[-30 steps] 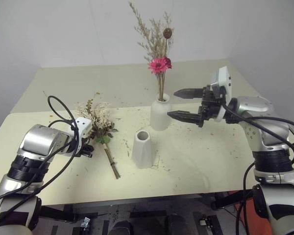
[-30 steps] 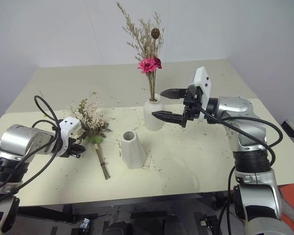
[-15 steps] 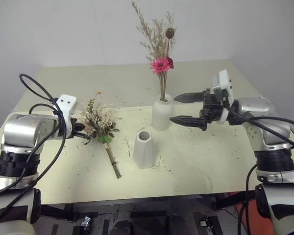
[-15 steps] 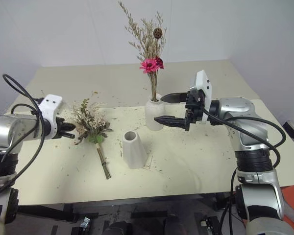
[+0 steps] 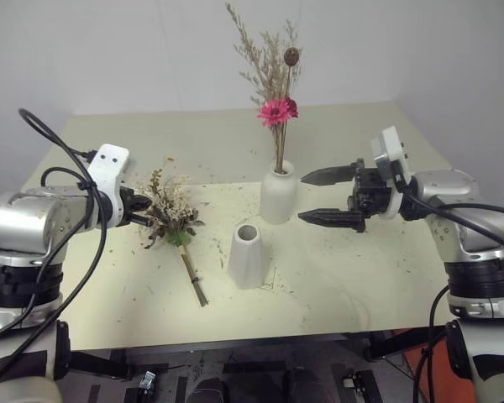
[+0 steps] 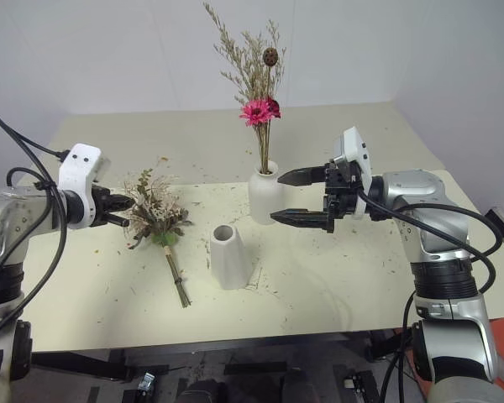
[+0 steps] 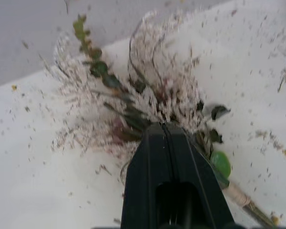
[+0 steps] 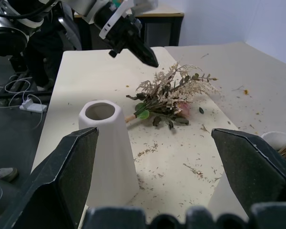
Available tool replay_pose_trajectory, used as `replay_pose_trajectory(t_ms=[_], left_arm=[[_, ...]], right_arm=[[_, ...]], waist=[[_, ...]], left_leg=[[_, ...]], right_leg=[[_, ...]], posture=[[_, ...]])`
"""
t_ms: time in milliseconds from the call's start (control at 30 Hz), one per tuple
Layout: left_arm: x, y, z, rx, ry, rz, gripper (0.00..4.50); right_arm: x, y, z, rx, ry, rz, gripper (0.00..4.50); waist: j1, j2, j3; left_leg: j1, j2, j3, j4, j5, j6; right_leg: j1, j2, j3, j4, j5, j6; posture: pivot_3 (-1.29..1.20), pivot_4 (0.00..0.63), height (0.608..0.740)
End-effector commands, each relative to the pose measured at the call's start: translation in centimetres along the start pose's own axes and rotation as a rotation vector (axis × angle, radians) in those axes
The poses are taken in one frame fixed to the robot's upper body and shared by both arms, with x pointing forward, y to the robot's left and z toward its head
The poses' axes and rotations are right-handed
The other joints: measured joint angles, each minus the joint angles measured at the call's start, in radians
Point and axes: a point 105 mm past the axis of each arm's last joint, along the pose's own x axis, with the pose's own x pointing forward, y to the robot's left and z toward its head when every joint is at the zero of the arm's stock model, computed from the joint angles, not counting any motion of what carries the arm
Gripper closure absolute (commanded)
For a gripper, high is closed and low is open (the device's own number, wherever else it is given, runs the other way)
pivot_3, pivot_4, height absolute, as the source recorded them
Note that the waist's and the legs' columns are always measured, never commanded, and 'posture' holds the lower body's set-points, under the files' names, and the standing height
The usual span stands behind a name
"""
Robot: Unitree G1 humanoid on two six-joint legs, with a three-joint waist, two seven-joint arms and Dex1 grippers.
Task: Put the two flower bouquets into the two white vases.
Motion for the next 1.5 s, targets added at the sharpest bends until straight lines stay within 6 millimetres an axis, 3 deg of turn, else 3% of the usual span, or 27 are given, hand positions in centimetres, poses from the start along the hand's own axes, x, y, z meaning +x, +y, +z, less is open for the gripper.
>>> replay_pose_trajectory(t_ms=[33, 100, 267, 500, 533, 767, 1033, 1200, 1333, 1500], left_arm=[[-1.0, 0.2, 0.9, 0.004, -0.031, 0.025, 4.3], [-1.6, -0.2, 0.8, -0.015, 0.005, -0.007, 3.92], [-3.0, -1.4, 0.5, -0.018, 0.062, -0.094, 2.38], [-2.8, -1.5, -1.1, -0.061, 0.24, -0.173, 0.13], [-2.8, -1.6, -1.3, -0.072, 0.258, -0.189, 0.04], [-1.8, -3.0, -1.7, -0.138, 0.352, -0.243, 0.04], [1.8, -5.7, -3.7, -0.18, 0.457, -0.253, 0.04], [3.3, -6.1, -4.9, -0.195, 0.481, -0.182, 0.04], [3.6, -6.1, -4.5, -0.175, 0.449, -0.138, 0.87], [3.8, -5.3, -4.5, -0.192, 0.439, -0.091, 2.42]], right_arm=[[-0.3, 0.4, 1.3, -0.053, -0.034, 0.006, 0.0], [-0.3, 0.5, 1.3, -0.051, -0.034, 0.005, 0.0], [-0.4, 0.6, 0.9, -0.047, -0.033, 0.0, 0.0], [-0.1, 0.7, 0.5, -0.044, -0.04, -0.001, 0.0], [0.0, 0.7, 0.4, -0.045, -0.042, -0.001, 0.0], [0.0, 0.9, 0.2, -0.046, -0.055, -0.016, 0.0], [0.0, 1.1, 0.2, -0.047, -0.064, -0.035, 0.0], [-0.2, 1.3, 0.2, -0.046, -0.067, -0.042, 0.0], [-0.3, 1.3, 0.2, -0.043, -0.07, -0.053, 0.0], [-0.5, 1.4, 0.1, -0.038, -0.07, -0.054, 0.0]], waist=[[0.001, 0.0, 0.0], [0.002, 0.0, 0.0], [0.0, 0.0, 0.0], [0.0, 0.0, 0.0], [0.0, 0.0, 0.0], [0.002, 0.0, 0.0], [0.004, 0.0, 0.0], [0.001, 0.0, 0.0], [0.002, 0.0, 0.0], [0.003, 0.0, 0.0]], left_leg=[[0.0, 0.0, 0.0, 0.0, 0.0, 0.0], [0.0, 0.0, 0.0, 0.0, 0.0, 0.0], [0.0, 0.0, 0.0, 0.0, 0.0, 0.0], [0.001, 0.0, 0.0, 0.0, 0.0, 0.0], [0.001, 0.0, -0.001, 0.0, 0.0, 0.0], [0.0, 0.0, -0.002, 0.001, 0.0, 0.0], [0.0, -0.001, -0.002, 0.002, 0.001, -0.001], [0.0, -0.001, -0.002, 0.002, 0.001, -0.001], [0.001, -0.001, -0.001, 0.002, 0.001, -0.002], [0.0, -0.001, -0.001, 0.002, 0.002, -0.004]], right_leg=[[0.0, 0.0, 0.0, 0.0, 0.0, 0.0], [0.0, 0.0, 0.0, 0.0, 0.0, 0.0], [0.0, 0.0, 0.0, 0.0, 0.0, 0.0], [0.001, 0.0, 0.0, 0.001, 0.0, 0.0], [0.0, 0.0, 0.0, 0.001, 0.0, 0.0], [0.0, -0.001, 0.0, 0.001, 0.0, 0.0], [-0.001, -0.001, 0.0, 0.002, 0.0, 0.0], [-0.001, -0.001, 0.001, 0.002, 0.0, 0.0], [-0.001, -0.001, 0.001, 0.003, 0.0, 0.0], [0.0, -0.001, 0.001, 0.003, 0.0, 0.0]], posture=[[0.0, 0.15, 0.74], [0.0, 0.15, 0.74], [0.0, 0.15, 0.74], [0.0, 0.15, 0.74], [0.0, 0.15, 0.74], [0.0, 0.15, 0.74], [0.0, 0.15, 0.74], [0.0, 0.15, 0.74], [0.0, 0.15, 0.74], [0.0, 0.15, 0.74]])
